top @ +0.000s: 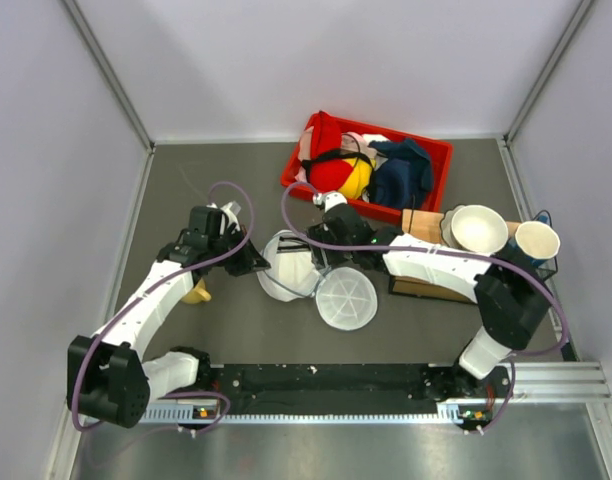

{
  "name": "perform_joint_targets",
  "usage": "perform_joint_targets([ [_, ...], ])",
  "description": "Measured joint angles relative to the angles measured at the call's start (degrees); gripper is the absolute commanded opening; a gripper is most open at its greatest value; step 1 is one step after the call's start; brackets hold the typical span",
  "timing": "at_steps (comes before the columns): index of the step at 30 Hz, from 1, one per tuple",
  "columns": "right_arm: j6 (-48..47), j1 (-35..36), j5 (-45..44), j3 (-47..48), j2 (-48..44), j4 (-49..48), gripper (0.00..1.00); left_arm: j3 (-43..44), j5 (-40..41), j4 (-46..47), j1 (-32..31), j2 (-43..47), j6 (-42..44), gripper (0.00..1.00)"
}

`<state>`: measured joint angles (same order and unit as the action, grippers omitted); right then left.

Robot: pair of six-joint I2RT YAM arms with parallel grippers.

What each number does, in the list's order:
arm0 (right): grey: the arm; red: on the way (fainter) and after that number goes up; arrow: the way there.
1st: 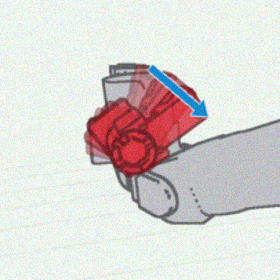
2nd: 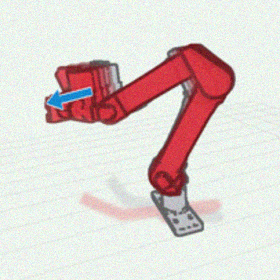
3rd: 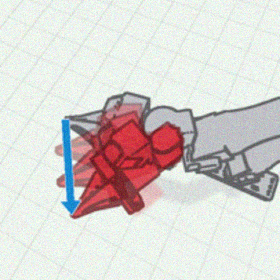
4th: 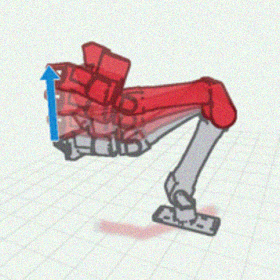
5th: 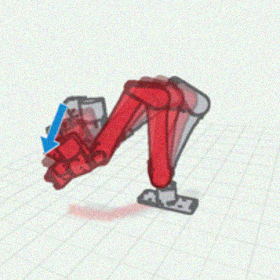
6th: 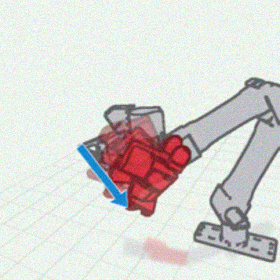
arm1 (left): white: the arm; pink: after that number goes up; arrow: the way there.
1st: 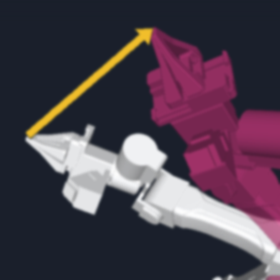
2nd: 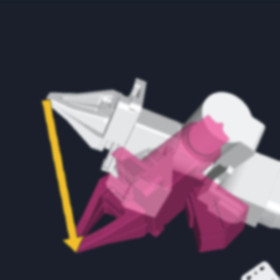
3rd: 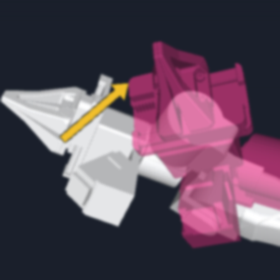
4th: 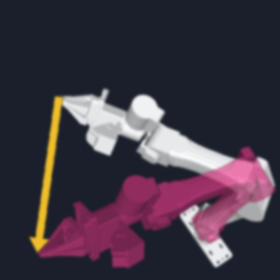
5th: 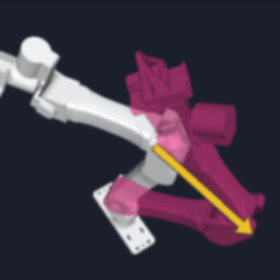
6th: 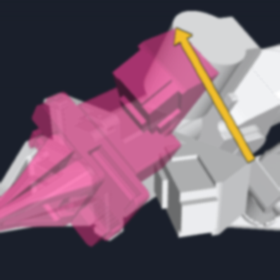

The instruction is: Unzip the laundry bag and remove the bra

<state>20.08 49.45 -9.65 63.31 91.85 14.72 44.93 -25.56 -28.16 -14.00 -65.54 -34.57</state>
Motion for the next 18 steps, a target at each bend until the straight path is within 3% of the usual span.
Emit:
perform_joint_targets([
  [2,0.4,0.0,-0.3,0.0,1.8,-0.5,0.66,0.0,0.1,0.0,0.0,0.0,0.0,0.0],
  [8,1.1,0.0,-0.7,0.0,3.7,-2.8,0.33,0.0,0.2,0.0,0.0,-0.8,0.0,0.0],
  [13,2.1,0.0,-0.7,0.0,3.7,-4.4,0.46,0.0,0.8,0.0,0.1,-1.7,0.1,0.0],
  [18,2.5,0.0,-1.2,-2.7,1.7,-5.8,0.44,0.0,1.0,0.0,0.1,-2.4,0.3,0.0],
])
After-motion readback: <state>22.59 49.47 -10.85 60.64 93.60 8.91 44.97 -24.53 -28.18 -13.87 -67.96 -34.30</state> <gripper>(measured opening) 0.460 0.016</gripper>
